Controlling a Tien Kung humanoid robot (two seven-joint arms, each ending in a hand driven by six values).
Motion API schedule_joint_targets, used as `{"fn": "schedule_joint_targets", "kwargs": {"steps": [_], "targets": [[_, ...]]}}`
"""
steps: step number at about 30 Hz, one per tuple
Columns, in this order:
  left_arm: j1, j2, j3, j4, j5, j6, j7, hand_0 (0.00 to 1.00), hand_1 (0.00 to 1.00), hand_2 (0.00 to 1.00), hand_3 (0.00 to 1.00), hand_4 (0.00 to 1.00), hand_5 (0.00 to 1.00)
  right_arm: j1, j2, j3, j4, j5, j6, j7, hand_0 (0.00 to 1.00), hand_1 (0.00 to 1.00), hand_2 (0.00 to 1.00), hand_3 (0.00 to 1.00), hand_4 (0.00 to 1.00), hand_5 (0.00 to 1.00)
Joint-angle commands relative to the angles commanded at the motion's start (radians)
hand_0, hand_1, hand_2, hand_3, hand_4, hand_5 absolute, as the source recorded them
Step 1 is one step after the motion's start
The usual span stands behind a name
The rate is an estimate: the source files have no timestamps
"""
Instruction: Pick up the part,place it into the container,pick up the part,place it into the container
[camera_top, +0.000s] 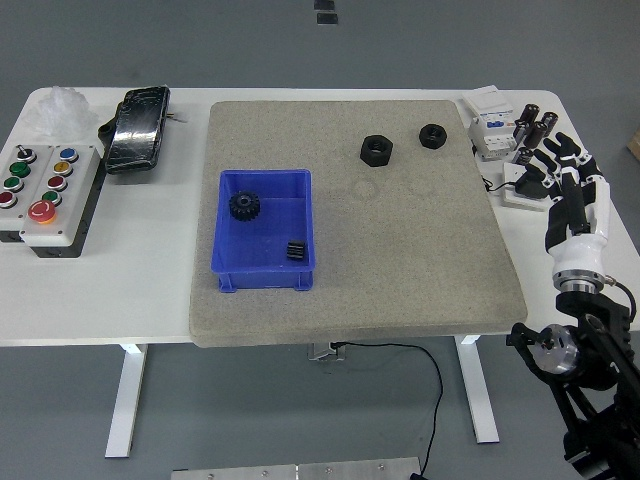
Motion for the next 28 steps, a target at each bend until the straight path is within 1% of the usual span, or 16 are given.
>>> {"fn": "schedule_joint_targets", "kwargs": {"steps": [3, 4, 12, 28], "targets": [[-0.003, 0.003, 0.001, 0.0, 0.002, 0.0, 0.001, 0.617, 0.512, 0.55, 0.64, 0.633, 0.403, -0.001, 0.004, 0.004, -0.002, 0.001, -0.005, 0.002, 0.649, 0.676, 0.672, 0.641, 0.807, 0.526], [-0.006, 0.005, 0.001, 0.0, 0.002, -0.001, 0.001, 0.616, 0.512, 0.55, 0.641, 0.633, 0.404, -0.001, 0.005, 0.005, -0.002, 0.0, -0.007, 0.002, 0.654, 0.675, 0.67, 0.641, 0.795, 0.548], [-0.019, 0.015, 0.002, 0.0, 0.009, -0.002, 0.0, 0.616, 0.513, 0.55, 0.642, 0.633, 0.402, -0.006, 0.011, 0.024, -0.001, -0.003, -0.015, 0.003, 0.655, 0.675, 0.67, 0.642, 0.792, 0.554], [-0.022, 0.012, -0.002, 0.0, 0.02, -0.004, 0.001, 0.616, 0.513, 0.551, 0.642, 0.635, 0.401, -0.011, 0.011, 0.053, 0.013, -0.02, -0.021, 0.006, 0.657, 0.672, 0.667, 0.643, 0.791, 0.555]]}}
